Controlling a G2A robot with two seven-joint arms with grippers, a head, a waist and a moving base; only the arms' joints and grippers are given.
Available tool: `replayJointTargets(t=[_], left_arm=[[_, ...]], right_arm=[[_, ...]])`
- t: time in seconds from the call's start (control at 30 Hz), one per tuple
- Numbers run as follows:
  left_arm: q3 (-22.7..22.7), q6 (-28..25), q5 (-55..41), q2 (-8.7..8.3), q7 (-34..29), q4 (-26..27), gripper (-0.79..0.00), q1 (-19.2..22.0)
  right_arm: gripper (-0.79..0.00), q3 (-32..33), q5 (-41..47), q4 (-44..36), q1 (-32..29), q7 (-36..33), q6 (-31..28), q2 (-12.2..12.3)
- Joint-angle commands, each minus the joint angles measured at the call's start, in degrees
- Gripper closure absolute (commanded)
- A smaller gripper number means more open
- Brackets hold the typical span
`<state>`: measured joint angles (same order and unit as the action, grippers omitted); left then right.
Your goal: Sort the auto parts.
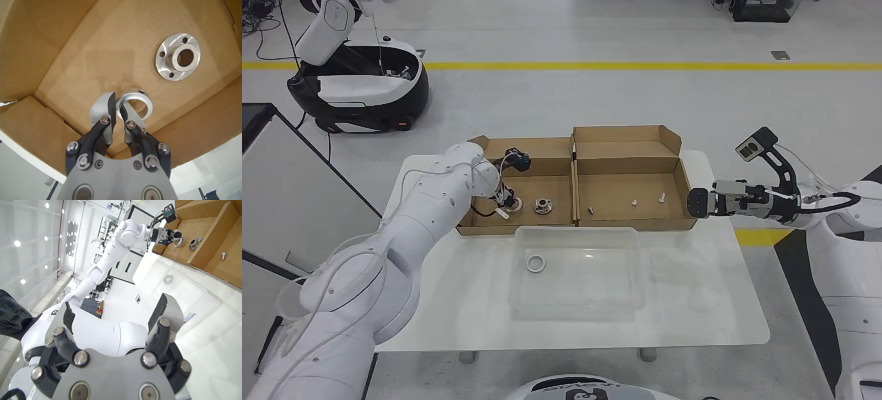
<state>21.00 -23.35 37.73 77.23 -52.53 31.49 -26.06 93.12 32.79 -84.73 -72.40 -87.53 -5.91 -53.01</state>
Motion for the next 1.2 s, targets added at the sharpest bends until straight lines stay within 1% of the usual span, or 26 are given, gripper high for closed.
replayJointTargets(t=[0.0,0.03,0.07,0.1,0.23,0.37,0.43,0.57,0.67,0.73,0.8,0.87,0.9,0.93,1.0,1.07,1.17], left_arm=[[0.03,0.15,0.24,0.33,0.34,-0.58,-0.4,0.06],[0.03,0.03,0.37,0.52,0.41,-0.85,-0.4,0.08],[0.24,-0.04,0.08,0.69,0.73,-1.21,-0.699,0.1],[0.5,0.06,-0.26,0.86,1.27,-1.45,-0.785,0.16],[1.08,-0.31,-0.03,1.32,2.26,-2.31,-0.785,1.07],[1.84,-1.05,0.31,1.43,2.87,-2.84,-0.785,2.19],[1.96,-2.51,1.3,1.33,2.84,-2.48,-0.785,3.0],[3.06,-9.05,1.73,0.58,3.06,0.0,-0.785,4.94],[5.04,-14.91,-0.07,-0.61,3.74,2.6,-0.785,5.82],[7.09,-19.63,-3.07,-1.7,4.76,4.78,-0.785,5.65],[9.66,-23.67,-8.01,-2.93,4.83,6.98,-0.785,4.9],[11.7,-27.41,-11.66,-4.28,3.42,10.85,-0.785,4.03],[12.75,-28.47,-13.27,-5.04,2.49,12.87,-0.785,3.47],[13.54,-28.64,-13.79,-5.84,0.87,15.13,-0.785,2.97],[14.62,-28.78,-16.3,-7.46,0.38,21.54,-0.785,0.61],[13.57,-27.04,-17.78,-9.47,-1.37,28.91,-0.785,-1.47],[10.83,-23.57,-20.03,-13.36,-4.85,38.86,-0.785,-2.65]], right_arm=[[-0.785,0.0,0.0,0.0,0.0,0.0,0.0,0.0],[-0.785,0.0,0.0,0.0,0.0,0.0,0.0,0.0],[-0.785,0.0,0.0,0.0,0.0,0.0,0.0,0.0],[-0.785,0.0,0.0,0.0,0.0,0.0,0.0,0.0],[-0.785,0.0,0.0,0.0,0.0,0.0,0.0,0.0],[-0.785,0.0,0.0,0.0,0.0,0.0,0.0,0.0],[-0.785,0.0,0.0,0.0,0.0,0.0,0.0,0.0],[-0.785,0.0,0.0,0.0,0.0,0.0,0.0,0.0],[-0.785,0.0,0.0,0.0,0.0,0.0,0.0,0.0],[-0.785,0.0,0.0,0.0,0.0,0.0,0.0,0.0],[-0.785,0.0,0.0,0.0,0.0,0.0,0.0,0.0],[-0.785,0.0,0.0,0.0,0.0,0.0,0.0,0.0],[-0.785,0.0,0.0,0.0,0.0,0.0,0.0,0.0],[-0.785,0.0,0.0,0.0,0.0,0.0,0.0,0.0],[-0.785,0.0,0.0,0.0,0.0,0.0,0.0,0.0],[-0.785,0.0,0.0,0.0,0.0,0.0,0.0,0.0],[-0.785,0.0,0.0,0.0,0.0,0.0,0.0,0.0]])
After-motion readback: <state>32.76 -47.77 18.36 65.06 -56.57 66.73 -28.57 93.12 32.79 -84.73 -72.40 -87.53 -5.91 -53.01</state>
